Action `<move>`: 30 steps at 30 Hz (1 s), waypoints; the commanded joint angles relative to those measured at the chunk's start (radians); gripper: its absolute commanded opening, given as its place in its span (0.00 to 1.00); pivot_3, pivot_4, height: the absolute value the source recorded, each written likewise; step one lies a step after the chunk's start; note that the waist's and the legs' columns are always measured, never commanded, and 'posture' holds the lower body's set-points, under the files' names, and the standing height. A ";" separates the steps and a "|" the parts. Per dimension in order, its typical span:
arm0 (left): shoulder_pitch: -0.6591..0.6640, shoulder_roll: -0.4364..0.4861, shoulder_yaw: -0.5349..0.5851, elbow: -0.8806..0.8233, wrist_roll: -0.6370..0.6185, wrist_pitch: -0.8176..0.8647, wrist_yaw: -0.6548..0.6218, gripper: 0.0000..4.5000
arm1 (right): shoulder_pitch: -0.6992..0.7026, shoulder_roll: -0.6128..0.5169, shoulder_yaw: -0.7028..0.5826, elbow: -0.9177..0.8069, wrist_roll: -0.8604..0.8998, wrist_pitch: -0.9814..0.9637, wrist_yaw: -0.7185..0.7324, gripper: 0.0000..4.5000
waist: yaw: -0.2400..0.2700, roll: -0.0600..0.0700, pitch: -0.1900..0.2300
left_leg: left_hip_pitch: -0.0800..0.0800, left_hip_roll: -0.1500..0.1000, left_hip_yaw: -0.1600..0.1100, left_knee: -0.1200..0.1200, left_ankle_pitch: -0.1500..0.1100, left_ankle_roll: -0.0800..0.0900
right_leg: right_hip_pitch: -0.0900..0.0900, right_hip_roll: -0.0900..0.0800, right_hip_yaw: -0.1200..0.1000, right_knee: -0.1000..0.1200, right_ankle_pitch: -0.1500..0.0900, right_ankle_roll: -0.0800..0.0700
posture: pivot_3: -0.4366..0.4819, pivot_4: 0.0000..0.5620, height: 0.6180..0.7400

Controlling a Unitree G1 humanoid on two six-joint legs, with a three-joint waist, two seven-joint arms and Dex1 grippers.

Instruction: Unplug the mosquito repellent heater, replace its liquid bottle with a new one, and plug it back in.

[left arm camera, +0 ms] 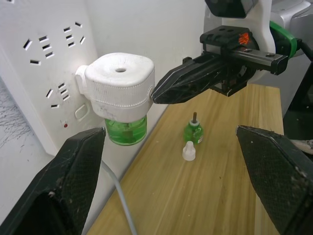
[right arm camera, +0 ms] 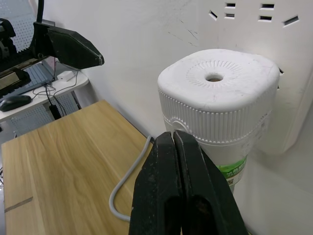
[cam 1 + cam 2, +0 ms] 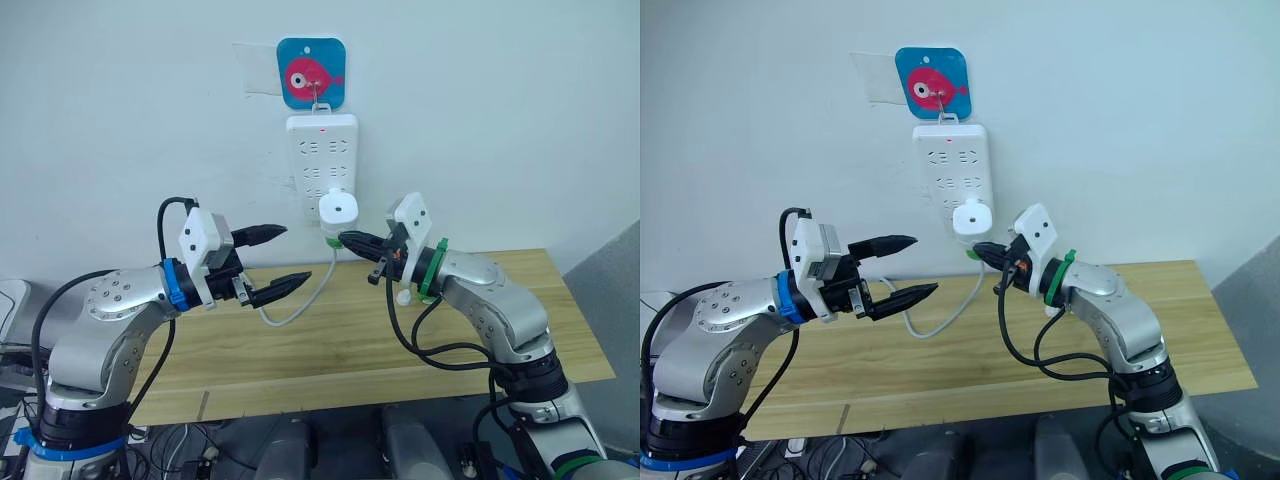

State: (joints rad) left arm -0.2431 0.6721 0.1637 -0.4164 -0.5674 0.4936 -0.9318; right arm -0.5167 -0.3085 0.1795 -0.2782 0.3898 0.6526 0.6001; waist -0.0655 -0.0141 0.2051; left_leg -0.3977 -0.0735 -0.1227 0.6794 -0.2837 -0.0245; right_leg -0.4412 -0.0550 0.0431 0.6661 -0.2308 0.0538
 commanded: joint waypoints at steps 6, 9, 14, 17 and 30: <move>-0.002 0.011 0.009 -0.012 -0.022 -0.003 0.010 1.00 | -0.024 0.046 -0.058 -0.016 0.004 0.010 -0.066 0.01 | 0.000 0.000 0.000 | 0.000 0.000 0.000 0.000 0.000 0.000 | 0.000 0.000 0.000 0.000 0.000 -0.001 | 0.39 0.31 1.00; 0.000 0.010 0.010 -0.012 -0.022 -0.003 0.012 1.00 | -0.032 0.070 -0.086 -0.009 0.007 0.031 -0.105 0.01 | 0.000 0.000 0.000 | 0.000 0.000 0.000 0.000 0.000 0.000 | 0.000 0.000 0.000 0.000 0.000 -0.001 | 0.39 0.31 1.00; 0.000 0.009 0.008 -0.010 -0.021 -0.003 0.014 1.00 | -0.040 0.088 -0.113 -0.005 0.008 0.055 -0.149 0.01 | 0.000 0.000 0.000 | 0.000 0.000 0.000 0.000 0.000 0.000 | 0.000 0.000 -0.001 0.001 0.001 -0.002 | 0.38 0.31 1.00; -0.003 0.010 0.007 -0.005 -0.021 -0.003 0.012 1.00 | -0.035 0.080 -0.111 -0.016 0.010 0.061 -0.144 0.01 | -0.001 0.000 0.000 | 0.001 0.000 0.000 0.000 0.000 0.000 | 0.001 0.000 -0.001 0.001 0.002 -0.002 | 0.38 0.31 1.00; 0.012 0.074 0.041 0.078 0.013 0.003 0.021 1.00 | 0.115 -0.182 -0.128 -0.193 0.156 0.075 0.150 0.21 | 0.003 0.000 0.000 | 0.000 0.001 0.000 -0.001 0.000 0.001 | 0.001 0.001 0.000 -0.002 0.001 -0.002 | 0.39 0.31 1.00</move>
State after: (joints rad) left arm -0.2357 0.7285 0.1654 -0.3381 -0.5593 0.4957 -0.9228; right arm -0.4025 -0.4692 0.1090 -0.4310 0.5068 0.7496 0.7132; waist -0.0624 -0.0141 0.2051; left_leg -0.3974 -0.0728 -0.1225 0.6789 -0.2851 -0.0219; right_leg -0.4405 -0.0543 0.0427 0.6644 -0.2293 0.0515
